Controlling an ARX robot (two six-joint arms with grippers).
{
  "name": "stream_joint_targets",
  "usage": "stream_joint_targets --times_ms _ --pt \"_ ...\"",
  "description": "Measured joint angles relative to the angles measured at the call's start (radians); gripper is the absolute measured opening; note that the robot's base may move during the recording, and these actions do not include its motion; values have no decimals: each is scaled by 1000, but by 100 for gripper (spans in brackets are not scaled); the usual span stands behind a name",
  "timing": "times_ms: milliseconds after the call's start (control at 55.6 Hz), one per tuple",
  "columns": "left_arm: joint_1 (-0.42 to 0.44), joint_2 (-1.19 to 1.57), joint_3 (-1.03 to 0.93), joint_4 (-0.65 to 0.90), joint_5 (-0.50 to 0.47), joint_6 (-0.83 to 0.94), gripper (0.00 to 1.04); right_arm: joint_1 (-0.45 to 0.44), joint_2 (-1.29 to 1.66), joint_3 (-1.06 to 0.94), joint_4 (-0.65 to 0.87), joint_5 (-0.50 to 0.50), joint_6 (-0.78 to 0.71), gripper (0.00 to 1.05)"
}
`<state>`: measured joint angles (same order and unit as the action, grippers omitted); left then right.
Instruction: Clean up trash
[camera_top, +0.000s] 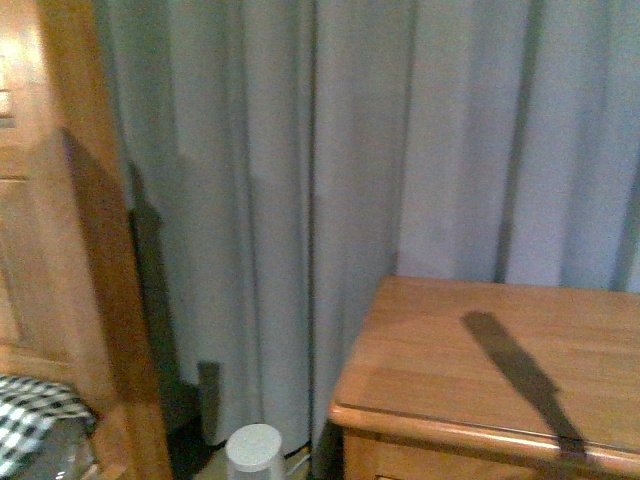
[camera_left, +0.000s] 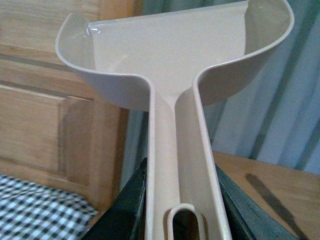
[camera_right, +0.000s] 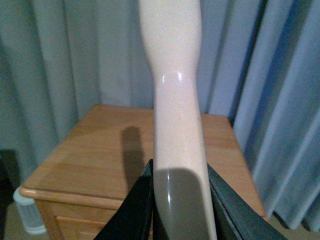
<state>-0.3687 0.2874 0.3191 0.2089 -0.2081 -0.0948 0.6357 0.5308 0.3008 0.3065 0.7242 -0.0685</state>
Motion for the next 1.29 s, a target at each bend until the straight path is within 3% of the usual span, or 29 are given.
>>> stream_joint_targets --times_ms 1295 --pt "-1 -3 -4 0 -5 0 28 2 8 -2 0 -12 -1 21"
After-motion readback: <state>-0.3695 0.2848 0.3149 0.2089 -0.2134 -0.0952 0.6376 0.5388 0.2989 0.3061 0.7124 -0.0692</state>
